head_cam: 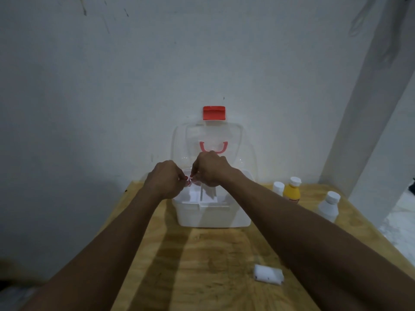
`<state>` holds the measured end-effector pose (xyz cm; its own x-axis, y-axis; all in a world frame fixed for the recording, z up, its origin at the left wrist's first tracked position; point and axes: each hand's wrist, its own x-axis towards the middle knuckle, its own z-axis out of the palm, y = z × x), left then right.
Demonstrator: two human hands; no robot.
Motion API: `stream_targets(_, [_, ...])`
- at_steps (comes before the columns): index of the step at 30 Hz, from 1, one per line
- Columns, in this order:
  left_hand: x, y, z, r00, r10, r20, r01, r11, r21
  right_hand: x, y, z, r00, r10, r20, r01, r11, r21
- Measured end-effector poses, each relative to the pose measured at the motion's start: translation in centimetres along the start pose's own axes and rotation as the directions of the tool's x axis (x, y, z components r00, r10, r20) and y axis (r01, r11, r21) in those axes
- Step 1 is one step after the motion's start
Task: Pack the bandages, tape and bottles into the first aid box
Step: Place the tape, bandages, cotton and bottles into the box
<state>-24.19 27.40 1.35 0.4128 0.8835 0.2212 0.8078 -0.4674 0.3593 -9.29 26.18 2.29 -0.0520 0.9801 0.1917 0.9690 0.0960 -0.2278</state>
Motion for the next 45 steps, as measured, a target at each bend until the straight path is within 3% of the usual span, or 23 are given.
stream_targets(6, [-0.1, -0.1, -0.2, 1.000, 0.007, 0.020, -0.007, 1.000, 0.000, -0.2, 0.3, 0.3, 1.000, 0.026, 0.009, -0.027, 0.995, 0.100])
stream_targets(29, [0.2, 0.1, 0.2, 0.998, -0.051, 0.038, 0.050, 0.999, 0.016, -0.8, 0.5, 0.4, 1.000, 0.016, -0.015, -0.014, 0.985, 0.174])
stream_targets(36, [-1.3, 0.9, -0.8, 0.997, -0.034, -0.063, 0.034, 0.999, -0.001, -2.6, 0.5, -1.4, 0.998, 0.004, -0.055, 0.007, 0.982, 0.188])
stream_targets(40, [-2.9, 1.8, -1.8, 0.982, 0.000, -0.191, -0.004, 1.000, -0.021, -5.8, 0.2, -4.5, 0.990, -0.003, -0.141, 0.034, 0.976, 0.217])
stream_targets(45, [-6.9, 5.7, -1.5, 0.940, 0.119, -0.319, -0.175, 0.973, -0.152, -12.3, 2.1, -8.4, 0.981, 0.047, -0.187, 0.000, 0.970, 0.244])
